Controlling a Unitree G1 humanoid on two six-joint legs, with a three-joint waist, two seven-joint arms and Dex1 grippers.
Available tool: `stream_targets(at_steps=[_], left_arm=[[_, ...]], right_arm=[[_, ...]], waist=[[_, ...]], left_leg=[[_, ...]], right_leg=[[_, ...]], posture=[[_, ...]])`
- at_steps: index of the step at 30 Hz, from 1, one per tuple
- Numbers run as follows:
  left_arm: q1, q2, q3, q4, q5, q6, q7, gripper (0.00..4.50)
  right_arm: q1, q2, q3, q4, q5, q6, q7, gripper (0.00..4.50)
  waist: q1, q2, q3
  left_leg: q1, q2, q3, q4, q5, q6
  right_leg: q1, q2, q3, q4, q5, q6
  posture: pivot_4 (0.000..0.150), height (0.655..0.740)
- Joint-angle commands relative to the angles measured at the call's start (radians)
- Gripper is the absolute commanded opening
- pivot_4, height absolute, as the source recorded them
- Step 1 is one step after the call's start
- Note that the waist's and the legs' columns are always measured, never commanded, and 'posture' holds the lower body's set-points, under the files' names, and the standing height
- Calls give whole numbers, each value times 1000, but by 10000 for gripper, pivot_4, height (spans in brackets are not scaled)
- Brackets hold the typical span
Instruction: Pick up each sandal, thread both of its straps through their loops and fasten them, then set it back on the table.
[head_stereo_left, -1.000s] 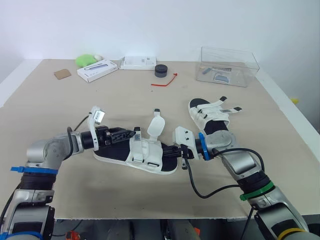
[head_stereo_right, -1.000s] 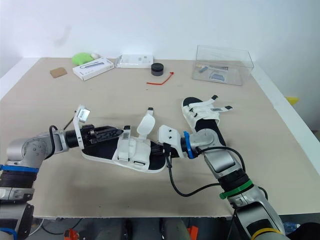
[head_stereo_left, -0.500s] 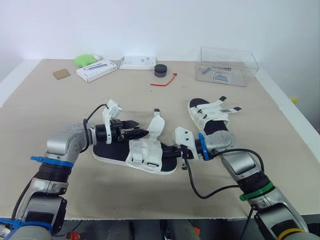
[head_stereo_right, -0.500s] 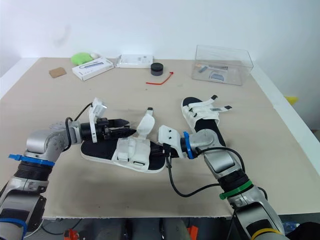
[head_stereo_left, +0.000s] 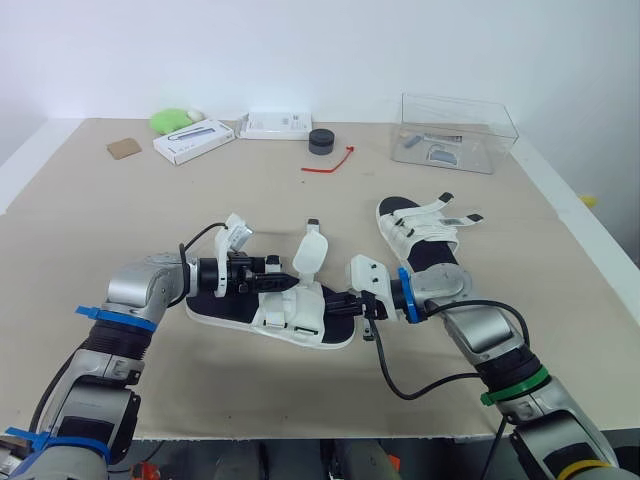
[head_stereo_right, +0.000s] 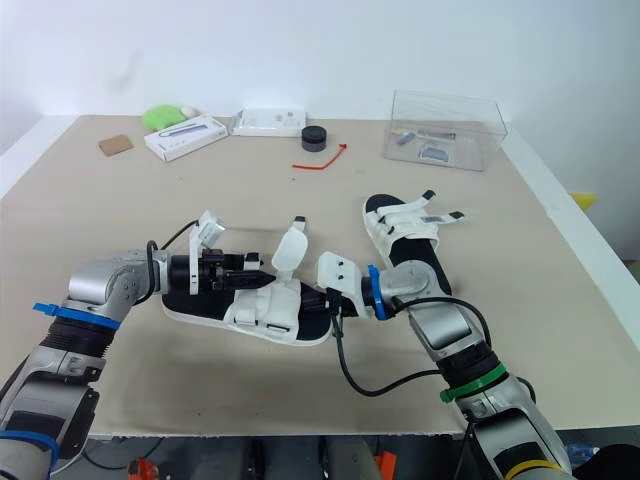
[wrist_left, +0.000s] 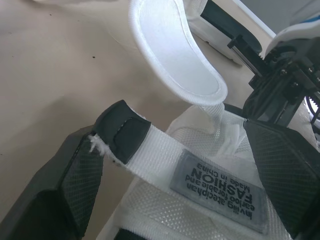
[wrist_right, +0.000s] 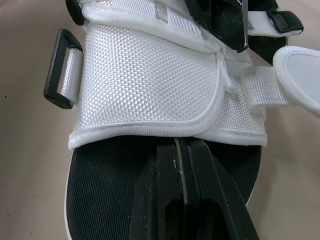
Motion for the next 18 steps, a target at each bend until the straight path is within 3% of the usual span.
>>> stream_targets(at_steps=[1,8,15,18], left_arm=[[-32,15,49,29,24,-44,9,44178],[-110,-5,130,84,19,-118,26,44178],[-175,-93,233,150,-128,191,97,44178],[-219,-119,227,212,-129,289,126,44178]], right_arm=[[15,-16,11,4,-25,17,-5,0],[6,-10,17,16,-27,12,-1,0],[-2,-4,20,28,-30,6,2,0],[-3,-4,21,29,-31,5,3,0]], waist=[[0,0,0],[1,0,0],[0,0,0],[-1,0,0]], left_leg=[[0,0,0,0,0,0],[-1,0,-1,0,0,0],[-1,0,0,0,0,0],[-1,0,-2,1,0,0]], right_leg=[[0,0,0,0,0,0],[0,0,0,0,0,0],[0,0,0,0,0,0],[0,1,-1,0,0,0]], posture=[[1500,7400],[1500,7400],[1500,7400],[1500,7400]])
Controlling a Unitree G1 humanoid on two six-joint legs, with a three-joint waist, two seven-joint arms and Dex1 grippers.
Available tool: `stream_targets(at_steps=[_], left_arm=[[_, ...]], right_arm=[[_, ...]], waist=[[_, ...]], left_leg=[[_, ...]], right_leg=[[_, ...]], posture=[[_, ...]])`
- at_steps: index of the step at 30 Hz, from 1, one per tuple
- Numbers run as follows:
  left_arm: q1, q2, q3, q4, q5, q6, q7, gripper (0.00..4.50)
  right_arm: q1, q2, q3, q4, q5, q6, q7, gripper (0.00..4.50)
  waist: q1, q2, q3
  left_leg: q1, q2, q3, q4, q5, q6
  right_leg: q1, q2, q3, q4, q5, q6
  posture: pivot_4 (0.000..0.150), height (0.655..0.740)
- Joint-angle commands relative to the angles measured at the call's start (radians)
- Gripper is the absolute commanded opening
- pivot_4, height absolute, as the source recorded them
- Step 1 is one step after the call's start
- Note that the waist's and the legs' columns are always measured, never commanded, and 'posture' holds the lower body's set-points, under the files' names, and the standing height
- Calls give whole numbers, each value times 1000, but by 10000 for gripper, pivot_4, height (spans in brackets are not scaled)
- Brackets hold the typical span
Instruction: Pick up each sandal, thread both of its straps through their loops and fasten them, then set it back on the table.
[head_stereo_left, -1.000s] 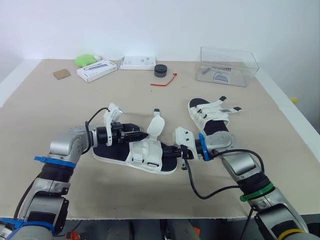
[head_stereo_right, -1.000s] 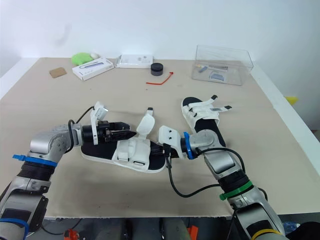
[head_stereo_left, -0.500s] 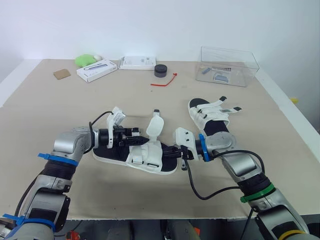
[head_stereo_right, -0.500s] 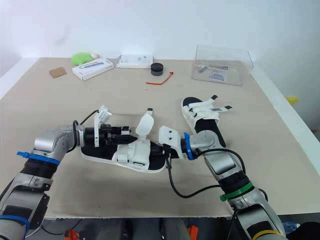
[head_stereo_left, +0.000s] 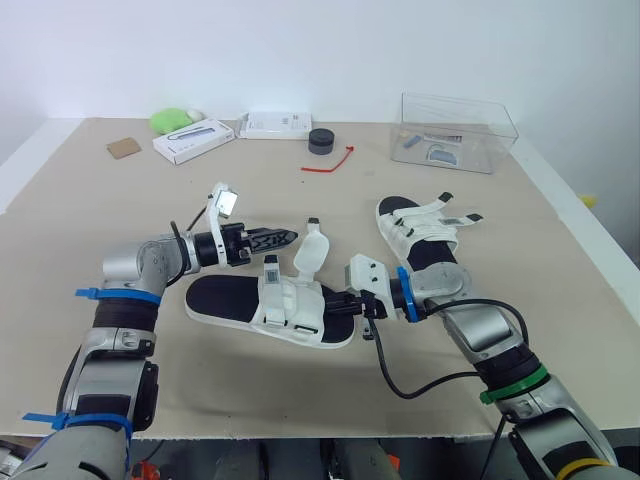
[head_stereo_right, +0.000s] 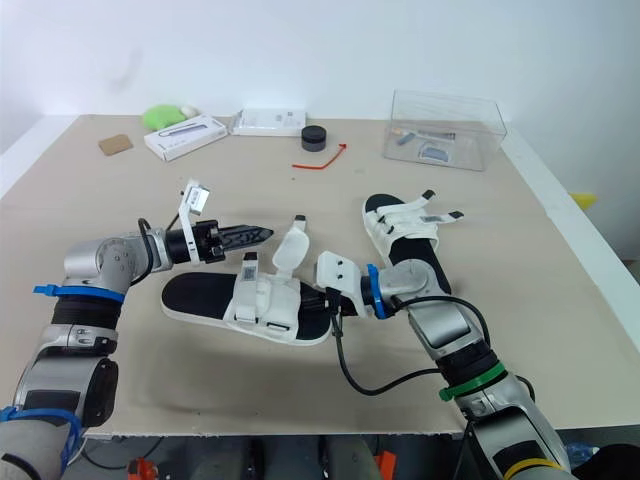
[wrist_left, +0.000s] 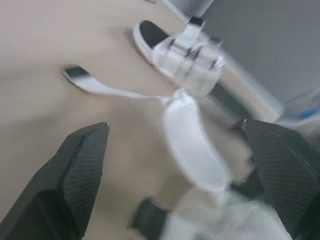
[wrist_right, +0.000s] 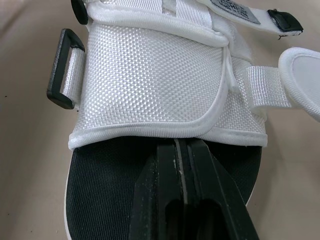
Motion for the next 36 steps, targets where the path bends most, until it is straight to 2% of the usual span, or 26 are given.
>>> stream_targets(at_steps=[1,11,21,32,33,35,36], left_arm=[[-89,-32,5,79,-14,106,23,44178],[-244,-80,-127,316,92,125,-90,44178],[-448,-164,7,677,138,-50,-64,44178],[-487,-199,51,771,212,-129,-95,44178],[-486,-198,65,774,215,-156,-71,40430],[-486,-195,86,781,221,-195,-42,37107],[-485,-193,94,785,224,-209,-31,31677]], right_arm=[[3,-5,19,22,-27,7,-1,0],[-5,0,18,31,-31,0,-3,0],[5,-1,19,16,-33,4,-9,0],[30,-14,14,-16,-34,12,-21,0],[31,-16,15,-17,-34,13,-20,0],[31,-19,16,-18,-34,12,-20,0],[31,-19,17,-18,-35,12,-20,0]], waist=[[0,0,0],[-3,0,0],[-4,0,0],[-6,0,0],[-6,0,0],[-6,0,0],[-6,0,0]], left_leg=[[0,0,0,0,0,0],[0,-2,-1,0,0,-1],[-1,-3,-2,0,0,-1],[-1,-4,-2,0,0,-1],[-1,-4,-2,0,0,-1],[-1,-4,-2,0,0,-1],[-1,-4,-2,0,0,-1]], right_leg=[[0,0,0,0,0,0],[0,1,-1,0,0,0],[0,1,-1,0,0,0],[0,0,-1,0,0,0],[0,0,-1,0,0,0],[0,0,-1,0,0,0],[0,0,-1,0,0,0]], posture=[[1500,7400],[1500,7400],[1500,7400],[1500,7400],[1500,7400],[1500,7400],[1500,7400]])
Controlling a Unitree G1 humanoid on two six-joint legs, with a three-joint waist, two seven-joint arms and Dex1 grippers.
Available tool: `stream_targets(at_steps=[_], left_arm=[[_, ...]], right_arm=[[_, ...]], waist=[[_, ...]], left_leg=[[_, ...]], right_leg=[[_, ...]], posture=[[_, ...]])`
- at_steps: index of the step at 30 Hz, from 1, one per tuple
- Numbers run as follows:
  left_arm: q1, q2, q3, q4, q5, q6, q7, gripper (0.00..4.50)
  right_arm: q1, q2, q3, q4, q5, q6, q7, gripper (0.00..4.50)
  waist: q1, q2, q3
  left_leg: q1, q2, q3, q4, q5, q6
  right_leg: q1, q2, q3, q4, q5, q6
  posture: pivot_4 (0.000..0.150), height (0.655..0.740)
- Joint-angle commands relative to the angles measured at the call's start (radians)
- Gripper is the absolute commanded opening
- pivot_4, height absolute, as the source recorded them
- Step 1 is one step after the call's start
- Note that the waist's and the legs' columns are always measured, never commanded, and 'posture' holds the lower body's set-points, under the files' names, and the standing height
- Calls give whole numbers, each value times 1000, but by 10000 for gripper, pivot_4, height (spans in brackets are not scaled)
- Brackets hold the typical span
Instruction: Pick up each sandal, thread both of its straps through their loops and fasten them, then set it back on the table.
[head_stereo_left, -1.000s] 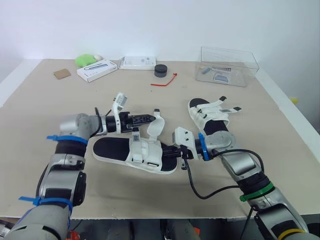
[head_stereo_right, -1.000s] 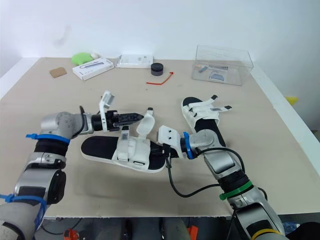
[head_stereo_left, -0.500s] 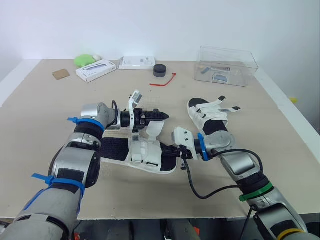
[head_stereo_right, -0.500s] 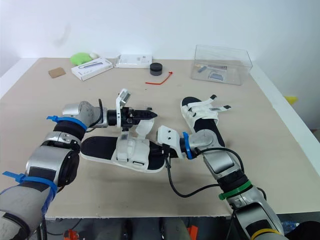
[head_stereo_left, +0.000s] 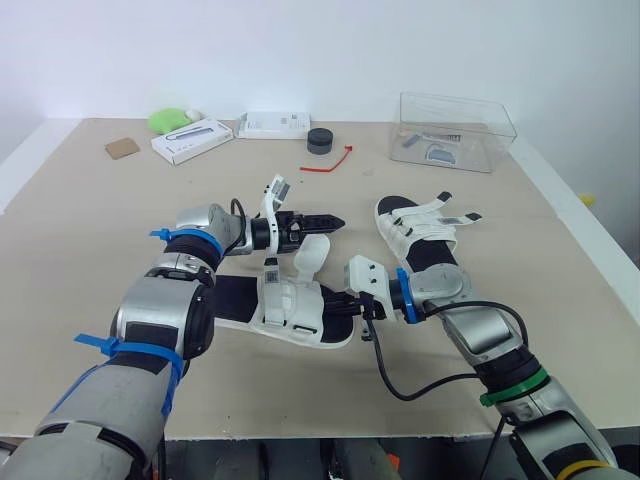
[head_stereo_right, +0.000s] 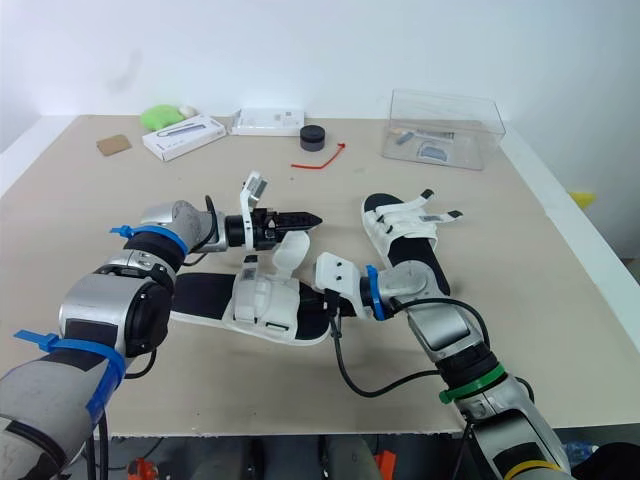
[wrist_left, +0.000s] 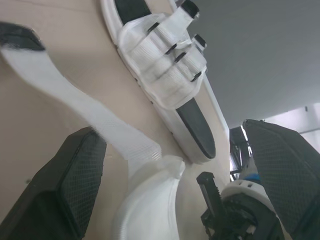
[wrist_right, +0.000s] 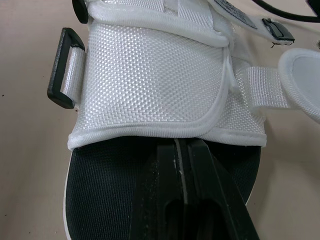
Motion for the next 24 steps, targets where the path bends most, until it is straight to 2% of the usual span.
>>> stream_targets(at_steps=[1,2,7,11,17,19,22,24], left_arm=[[-33,13,43,4,9,-54,32,27169],[-32,14,48,6,14,-67,35,23613],[-32,11,64,6,32,-104,31,369],[-26,7,61,-10,53,-171,16,85],[1,16,-3,-122,108,-317,-113,85],[73,29,-70,-285,143,-412,-184,85],[195,47,-121,-539,153,-484,-209,85],[306,83,-186,-727,207,-631,-226,85]], right_arm=[[17,-19,16,6,-27,14,1,0],[15,-18,16,7,-27,13,2,0],[9,-18,18,15,-29,8,6,0],[9,-19,19,15,-30,6,9,0],[10,-22,17,10,-29,13,10,0],[15,-28,12,5,-27,17,10,0],[22,-34,10,0,-27,17,10,0],[27,-37,9,-4,-26,18,9,0]], waist=[[0,0,0],[0,0,0],[0,0,0],[0,0,0],[0,0,0],[0,0,0],[1,0,0],[3,0,0]], left_leg=[[0,0,0,0,0,0],[0,0,0,0,0,0],[0,0,0,0,0,0],[0,0,0,0,0,0],[0,0,0,0,0,0],[0,0,0,0,0,0],[0,2,0,0,0,-1],[0,2,0,0,0,-1]], right_leg=[[0,0,0,0,0,0],[0,0,0,0,0,0],[0,0,0,0,0,0],[0,0,0,0,0,0],[0,0,0,0,0,0],[0,0,0,0,0,0],[0,-1,1,1,3,-4],[0,-1,2,1,3,-5]], posture=[[1500,7400],[1500,7400],[1500,7400],[1500,7400],[1500,7400],[1500,7400],[1500,7400],[1500,7400]])
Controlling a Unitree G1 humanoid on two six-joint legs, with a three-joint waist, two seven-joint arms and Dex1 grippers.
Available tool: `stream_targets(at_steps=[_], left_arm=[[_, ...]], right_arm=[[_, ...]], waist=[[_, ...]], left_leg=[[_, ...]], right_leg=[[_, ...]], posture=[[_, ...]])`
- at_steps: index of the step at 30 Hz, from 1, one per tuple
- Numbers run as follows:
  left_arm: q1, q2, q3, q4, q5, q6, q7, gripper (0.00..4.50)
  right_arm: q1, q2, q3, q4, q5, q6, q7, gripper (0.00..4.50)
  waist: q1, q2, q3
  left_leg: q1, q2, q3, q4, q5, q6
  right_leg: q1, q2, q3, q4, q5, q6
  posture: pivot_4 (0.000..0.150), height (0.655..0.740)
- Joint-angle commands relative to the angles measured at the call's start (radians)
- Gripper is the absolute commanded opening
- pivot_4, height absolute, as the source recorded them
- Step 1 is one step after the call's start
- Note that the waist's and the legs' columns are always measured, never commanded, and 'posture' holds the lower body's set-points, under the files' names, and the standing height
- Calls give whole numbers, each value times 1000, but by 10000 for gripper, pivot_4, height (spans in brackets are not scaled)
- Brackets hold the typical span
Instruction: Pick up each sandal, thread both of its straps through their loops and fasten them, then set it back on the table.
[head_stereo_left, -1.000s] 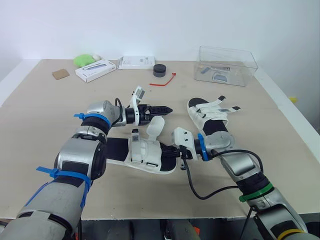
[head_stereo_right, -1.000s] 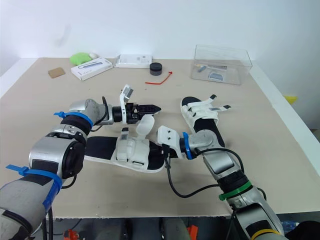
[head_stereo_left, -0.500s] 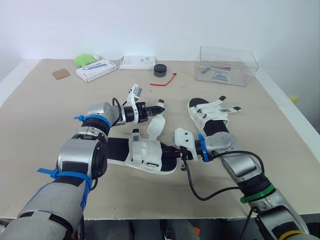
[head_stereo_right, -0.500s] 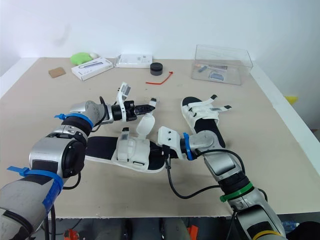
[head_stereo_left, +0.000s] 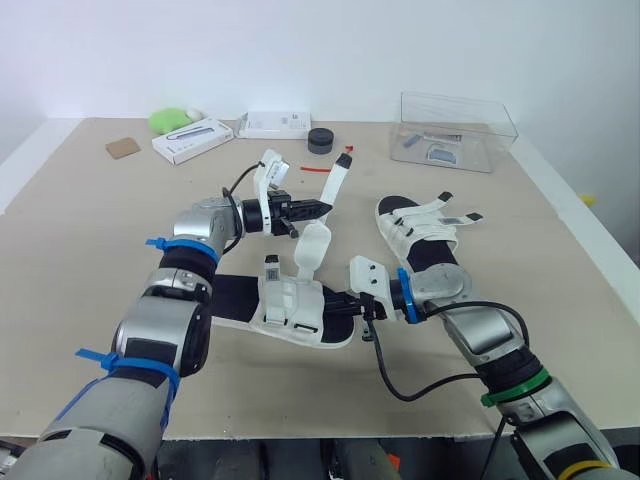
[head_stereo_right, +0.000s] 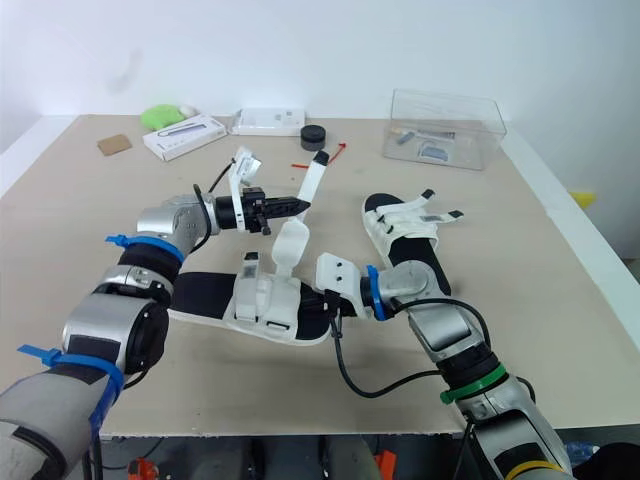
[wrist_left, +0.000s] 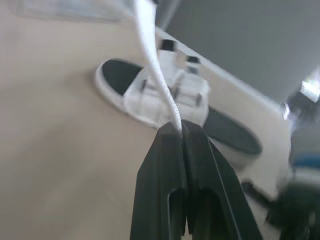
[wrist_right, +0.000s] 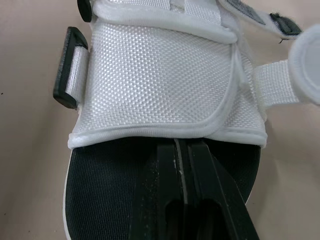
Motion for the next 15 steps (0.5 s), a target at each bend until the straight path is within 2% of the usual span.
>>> stream_targets(at_steps=[1,3,7,11,15], left_arm=[[131,66,-85,-321,61,-212,-52,85],[219,110,-111,-445,90,-346,-62,85],[352,199,-125,-590,146,-739,-66,85],[392,237,-131,-618,129,-952,-63,85],[394,282,-121,-559,152,-1259,-31,85]], right_arm=[[23,-29,9,6,-23,19,5,0],[21,-30,10,11,-23,17,7,0],[4,-19,20,40,-29,1,12,0],[-5,-14,20,52,-29,-3,17,0],[-10,-12,19,66,-30,-13,18,0]], waist=[[3,0,0],[5,0,0],[7,0,0],[7,0,0],[7,0,0]], left_leg=[[0,0,0,0,0,0],[0,0,1,0,0,0],[1,-1,1,0,0,0],[2,-1,1,1,1,1],[2,0,2,1,1,2]], right_leg=[[0,0,0,0,0,0],[0,0,1,0,0,0],[1,-3,0,-1,0,0],[2,-2,0,-1,1,2],[2,-2,0,-1,-1,5]], posture=[[1500,7400],[1500,7400],[1500,7400],[1500,7400],[1500,7400]])
